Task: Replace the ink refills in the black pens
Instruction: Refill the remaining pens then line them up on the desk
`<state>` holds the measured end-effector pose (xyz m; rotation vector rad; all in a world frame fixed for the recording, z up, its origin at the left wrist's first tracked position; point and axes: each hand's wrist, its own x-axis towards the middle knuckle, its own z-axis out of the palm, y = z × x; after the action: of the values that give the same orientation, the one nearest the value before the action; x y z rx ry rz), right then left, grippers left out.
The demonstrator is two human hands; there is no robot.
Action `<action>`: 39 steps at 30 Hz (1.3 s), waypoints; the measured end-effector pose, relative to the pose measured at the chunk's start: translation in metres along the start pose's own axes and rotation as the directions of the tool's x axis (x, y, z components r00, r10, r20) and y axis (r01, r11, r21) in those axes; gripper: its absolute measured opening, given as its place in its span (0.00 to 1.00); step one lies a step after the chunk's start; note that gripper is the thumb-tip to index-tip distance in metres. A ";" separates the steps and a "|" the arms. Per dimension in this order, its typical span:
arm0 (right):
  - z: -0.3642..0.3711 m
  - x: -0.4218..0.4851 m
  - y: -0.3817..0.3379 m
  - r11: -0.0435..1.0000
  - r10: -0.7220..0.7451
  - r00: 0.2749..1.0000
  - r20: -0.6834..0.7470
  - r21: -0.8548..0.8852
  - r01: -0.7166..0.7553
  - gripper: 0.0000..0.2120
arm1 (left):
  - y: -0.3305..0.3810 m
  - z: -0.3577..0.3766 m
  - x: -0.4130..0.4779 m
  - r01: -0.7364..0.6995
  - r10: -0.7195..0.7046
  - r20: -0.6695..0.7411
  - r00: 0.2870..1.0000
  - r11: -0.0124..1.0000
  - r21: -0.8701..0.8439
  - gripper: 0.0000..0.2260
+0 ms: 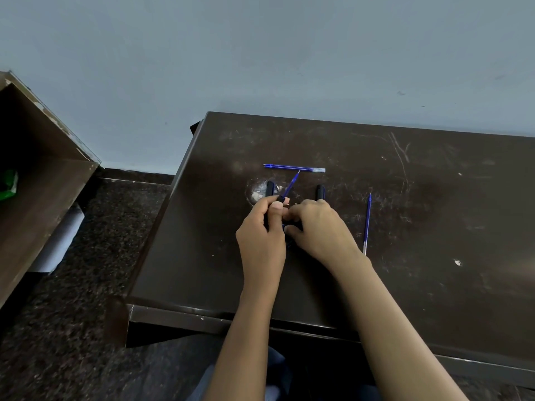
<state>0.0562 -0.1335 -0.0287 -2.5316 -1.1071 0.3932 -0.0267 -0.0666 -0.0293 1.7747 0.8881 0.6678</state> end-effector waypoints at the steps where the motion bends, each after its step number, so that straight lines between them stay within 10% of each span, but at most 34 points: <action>1: 0.001 0.001 -0.001 1.000 0.008 1.000 -0.010 0.011 -0.008 0.13 | 0.000 0.000 0.000 0.000 0.000 0.000 1.000 1.000 0.004 0.10; 8: 0.009 0.006 0.004 1.000 0.006 0.998 -0.070 0.021 -0.005 0.09 | 0.001 -0.001 0.000 -0.008 0.008 0.008 1.000 1.000 0.014 0.09; 11: 0.009 0.009 0.004 0.954 0.088 0.960 -0.266 0.299 -0.005 0.06 | 0.000 -0.002 0.000 -0.010 0.010 0.009 1.000 0.999 0.032 0.08; 18: -0.010 0.014 0.005 0.417 0.487 0.852 -0.192 0.908 -0.033 0.03 | 0.001 -0.002 -0.002 0.000 -0.001 0.028 1.000 1.000 0.029 0.08; 25: -0.020 0.015 0.005 -0.045 0.503 0.858 -0.098 0.989 0.139 0.05 | 0.000 0.000 -0.002 0.006 -0.006 0.026 1.000 1.000 0.014 0.07; 39: -0.019 0.015 0.004 0.261 0.338 0.923 -0.184 0.961 0.096 0.05 | -0.002 -0.002 -0.002 -0.005 0.001 0.078 0.997 0.999 0.044 0.10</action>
<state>0.0761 -0.1289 -0.0154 -1.4101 -0.2583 0.4304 -0.0298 -0.0671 -0.0303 1.8296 0.8530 0.5806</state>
